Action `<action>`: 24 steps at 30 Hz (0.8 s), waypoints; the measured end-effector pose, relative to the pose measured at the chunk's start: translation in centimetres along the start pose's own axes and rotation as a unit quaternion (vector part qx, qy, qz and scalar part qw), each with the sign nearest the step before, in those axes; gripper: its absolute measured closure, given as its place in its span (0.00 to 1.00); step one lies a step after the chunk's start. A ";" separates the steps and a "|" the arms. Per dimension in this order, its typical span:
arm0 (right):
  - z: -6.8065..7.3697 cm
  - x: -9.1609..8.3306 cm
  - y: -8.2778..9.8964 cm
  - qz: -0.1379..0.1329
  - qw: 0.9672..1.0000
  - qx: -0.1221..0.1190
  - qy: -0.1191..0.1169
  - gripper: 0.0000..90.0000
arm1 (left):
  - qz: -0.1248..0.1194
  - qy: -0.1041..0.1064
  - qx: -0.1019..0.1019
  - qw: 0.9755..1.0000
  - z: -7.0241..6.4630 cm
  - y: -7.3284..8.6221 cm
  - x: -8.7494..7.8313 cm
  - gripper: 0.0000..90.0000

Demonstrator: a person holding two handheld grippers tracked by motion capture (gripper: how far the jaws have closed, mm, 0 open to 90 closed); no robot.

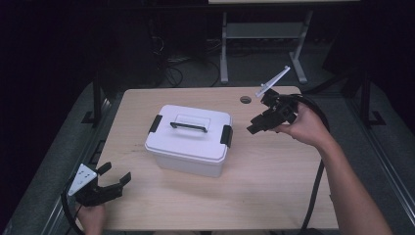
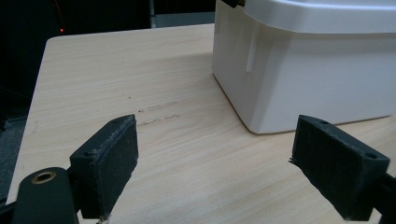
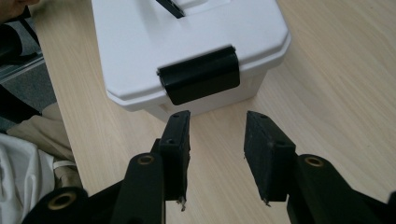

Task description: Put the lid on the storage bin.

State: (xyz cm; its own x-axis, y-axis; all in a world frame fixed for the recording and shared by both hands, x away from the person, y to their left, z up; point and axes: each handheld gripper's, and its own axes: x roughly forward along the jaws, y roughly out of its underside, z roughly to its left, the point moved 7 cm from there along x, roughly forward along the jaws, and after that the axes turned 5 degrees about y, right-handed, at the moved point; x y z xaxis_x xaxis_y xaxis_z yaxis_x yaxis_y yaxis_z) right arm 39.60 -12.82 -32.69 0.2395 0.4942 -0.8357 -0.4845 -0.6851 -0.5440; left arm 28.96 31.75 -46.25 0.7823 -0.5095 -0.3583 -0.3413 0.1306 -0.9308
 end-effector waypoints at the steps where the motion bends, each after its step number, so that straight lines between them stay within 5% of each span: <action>1: 0.0 -0.1 0.1 0.001 1.000 0.002 0.001 0.67 | 0.000 0.000 0.000 1.000 0.0 0.0 0.0 0.15; 24: -0.7 -0.9 1.9 -0.008 1.000 0.019 -0.001 0.63 | 0.000 -0.001 0.000 1.000 0.0 0.0 0.1 0.15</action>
State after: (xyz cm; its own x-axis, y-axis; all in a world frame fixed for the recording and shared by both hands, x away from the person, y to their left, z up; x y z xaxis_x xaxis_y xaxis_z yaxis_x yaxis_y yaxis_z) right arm 39.03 -14.92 -33.05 0.2452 0.5057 -0.8271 -0.5132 -0.6561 -0.5533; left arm 29.00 31.72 -46.27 0.7828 -0.5083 -0.3590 -0.3415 0.1314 -0.9306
